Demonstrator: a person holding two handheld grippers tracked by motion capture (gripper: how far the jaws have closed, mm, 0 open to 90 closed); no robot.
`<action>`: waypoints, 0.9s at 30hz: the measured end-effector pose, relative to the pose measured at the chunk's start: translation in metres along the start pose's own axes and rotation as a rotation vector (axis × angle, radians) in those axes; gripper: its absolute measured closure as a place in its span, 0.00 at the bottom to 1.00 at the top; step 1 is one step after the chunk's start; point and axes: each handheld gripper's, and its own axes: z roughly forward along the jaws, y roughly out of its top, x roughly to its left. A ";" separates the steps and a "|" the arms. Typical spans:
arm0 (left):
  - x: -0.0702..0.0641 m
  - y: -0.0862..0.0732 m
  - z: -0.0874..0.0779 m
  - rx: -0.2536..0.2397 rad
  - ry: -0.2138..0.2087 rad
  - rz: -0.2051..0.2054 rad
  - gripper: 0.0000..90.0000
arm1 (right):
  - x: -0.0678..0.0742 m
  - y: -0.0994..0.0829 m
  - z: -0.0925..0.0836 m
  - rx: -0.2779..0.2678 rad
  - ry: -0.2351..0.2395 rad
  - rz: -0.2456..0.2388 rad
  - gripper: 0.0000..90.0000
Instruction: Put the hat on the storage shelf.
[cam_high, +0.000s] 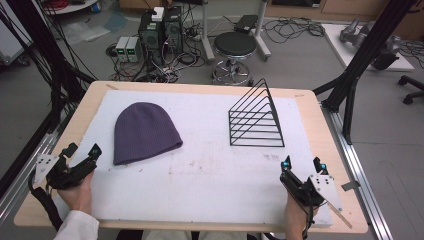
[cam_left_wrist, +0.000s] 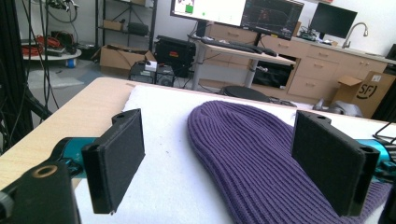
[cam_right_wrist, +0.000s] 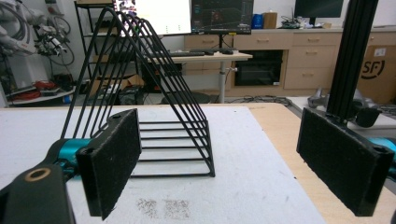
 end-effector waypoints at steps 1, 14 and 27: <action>0.000 0.000 -0.001 -0.005 0.001 0.001 0.20 | 0.000 0.000 0.000 0.001 0.000 0.001 0.15; -0.003 0.002 -0.002 -0.006 -0.015 0.006 0.20 | 0.001 0.000 0.000 0.002 -0.005 -0.014 0.15; -0.017 0.039 -0.003 -0.045 -0.040 0.064 0.19 | 0.005 0.000 0.003 0.012 0.011 -0.029 0.14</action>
